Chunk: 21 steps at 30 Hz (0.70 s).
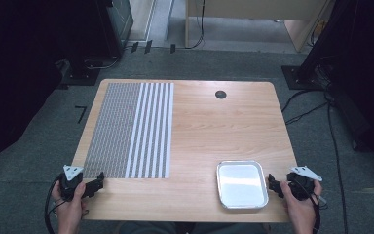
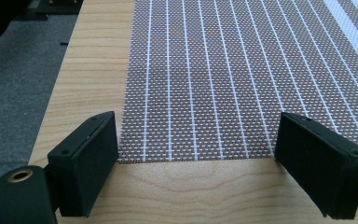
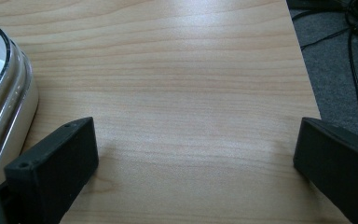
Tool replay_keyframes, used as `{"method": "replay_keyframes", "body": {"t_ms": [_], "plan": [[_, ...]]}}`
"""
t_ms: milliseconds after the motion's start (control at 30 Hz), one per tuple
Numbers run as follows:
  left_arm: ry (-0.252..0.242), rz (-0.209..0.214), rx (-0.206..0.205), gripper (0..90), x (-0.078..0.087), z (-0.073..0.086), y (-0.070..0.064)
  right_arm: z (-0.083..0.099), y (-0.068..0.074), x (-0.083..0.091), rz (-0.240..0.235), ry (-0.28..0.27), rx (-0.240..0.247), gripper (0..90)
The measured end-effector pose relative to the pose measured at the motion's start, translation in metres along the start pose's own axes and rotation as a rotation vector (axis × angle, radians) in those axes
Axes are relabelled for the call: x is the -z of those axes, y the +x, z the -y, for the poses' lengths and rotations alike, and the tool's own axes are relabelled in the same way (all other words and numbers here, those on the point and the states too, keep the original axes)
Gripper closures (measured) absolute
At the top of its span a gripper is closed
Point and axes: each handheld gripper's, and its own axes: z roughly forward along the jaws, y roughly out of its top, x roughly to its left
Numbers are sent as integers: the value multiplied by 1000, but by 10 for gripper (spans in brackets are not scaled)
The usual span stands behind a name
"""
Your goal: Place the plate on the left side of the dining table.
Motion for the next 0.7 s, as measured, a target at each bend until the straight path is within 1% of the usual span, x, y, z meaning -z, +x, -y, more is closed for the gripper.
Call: {"method": "replay_keyframes", "body": {"t_ms": [233,267,300,367,400,433,467,500,533,567,600,633,667,700], "plan": [[0,3,2,132,0,0,0,0,0,0,-1,-1,-1,0],[-2,16,14,132,1,0,2,0,0,0,-1,-2,-1,0],[-2,16,14,132,1,0,2,0,0,0,-1,-2,-1,0],[-6,32,39,132,2,-1,5,0,-1,0,0,-5,-6,9],[-11,31,51,133,3,-1,6,0,-1,1,4,-6,-15,13],[-14,29,54,133,4,-1,7,0,-1,1,4,-6,-21,20],[-25,29,64,133,6,-2,7,0,-2,3,-6,-8,-41,35],[-25,29,64,133,6,-2,7,0,-2,3,-6,-8,-41,35],[-33,21,67,133,8,-3,4,0,-3,5,-7,-9,-55,41],[-33,21,67,134,8,-3,4,0,-3,5,-7,-9,-55,41],[-38,27,67,134,9,-3,1,0,-3,6,-1,-11,-54,43],[-43,44,73,134,11,-5,-2,1,-3,7,4,-16,-52,46],[-50,53,76,134,12,-6,-6,0,-4,9,12,-26,-51,53],[-54,41,72,134,13,-7,-12,0,-5,12,23,-48,-48,64]]}}
